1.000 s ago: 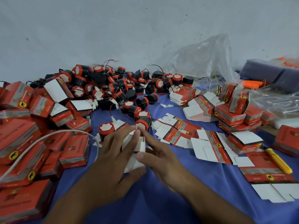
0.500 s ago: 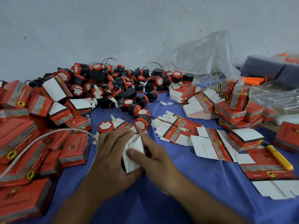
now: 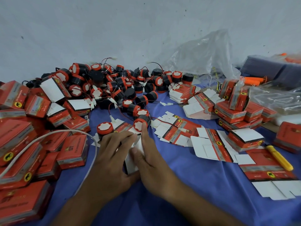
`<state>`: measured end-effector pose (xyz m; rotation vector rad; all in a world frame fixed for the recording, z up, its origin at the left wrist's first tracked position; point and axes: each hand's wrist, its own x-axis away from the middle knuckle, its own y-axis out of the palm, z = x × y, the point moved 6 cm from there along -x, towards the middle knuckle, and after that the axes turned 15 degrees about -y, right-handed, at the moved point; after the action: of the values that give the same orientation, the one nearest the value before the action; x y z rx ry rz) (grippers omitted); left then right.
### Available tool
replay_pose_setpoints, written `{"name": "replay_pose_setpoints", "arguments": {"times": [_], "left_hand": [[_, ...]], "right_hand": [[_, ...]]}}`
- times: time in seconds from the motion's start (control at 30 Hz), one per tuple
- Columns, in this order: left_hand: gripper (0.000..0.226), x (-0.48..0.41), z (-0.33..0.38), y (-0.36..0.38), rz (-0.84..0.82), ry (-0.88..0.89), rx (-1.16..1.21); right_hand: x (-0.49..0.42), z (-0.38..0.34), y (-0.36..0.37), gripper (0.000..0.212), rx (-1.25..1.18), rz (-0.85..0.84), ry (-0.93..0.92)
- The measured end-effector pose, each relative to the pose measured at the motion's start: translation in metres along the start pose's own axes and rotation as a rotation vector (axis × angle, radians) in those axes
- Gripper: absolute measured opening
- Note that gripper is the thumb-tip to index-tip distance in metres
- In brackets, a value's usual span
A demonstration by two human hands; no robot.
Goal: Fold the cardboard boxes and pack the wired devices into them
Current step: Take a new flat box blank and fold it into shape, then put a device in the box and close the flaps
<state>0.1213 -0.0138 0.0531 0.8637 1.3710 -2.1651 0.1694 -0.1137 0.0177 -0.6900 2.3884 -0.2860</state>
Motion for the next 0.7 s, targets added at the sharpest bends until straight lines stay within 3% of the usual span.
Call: {"name": "replay_pose_setpoints", "arguments": {"times": [0.1, 0.23, 0.33, 0.47, 0.57, 0.7], "left_hand": [[0.067, 0.001, -0.001, 0.004, -0.029, 0.012, -0.008], [0.078, 0.000, -0.004, 0.006, -0.067, -0.001, 0.015], [0.078, 0.002, -0.008, 0.012, -0.117, 0.025, 0.047], [0.073, 0.007, -0.016, 0.019, -0.183, 0.017, 0.141], [0.075, 0.011, -0.022, 0.028, -0.269, 0.021, 0.107], [0.065, 0.010, -0.028, 0.030, -0.234, 0.019, -0.053]], "right_hand": [[0.000, -0.003, -0.005, 0.062, 0.136, -0.006, -0.097], [-0.003, -0.009, -0.019, 0.061, 0.025, -0.110, -0.119], [-0.009, -0.012, -0.041, 0.077, 0.152, -0.073, -0.173], [-0.003, -0.003, -0.042, 0.103, 0.315, -0.313, -0.179], [0.001, -0.002, -0.038, 0.103, 0.385, -0.390, -0.240], [0.000, -0.001, -0.041, 0.092, 0.603, -0.407, -0.348]]}}
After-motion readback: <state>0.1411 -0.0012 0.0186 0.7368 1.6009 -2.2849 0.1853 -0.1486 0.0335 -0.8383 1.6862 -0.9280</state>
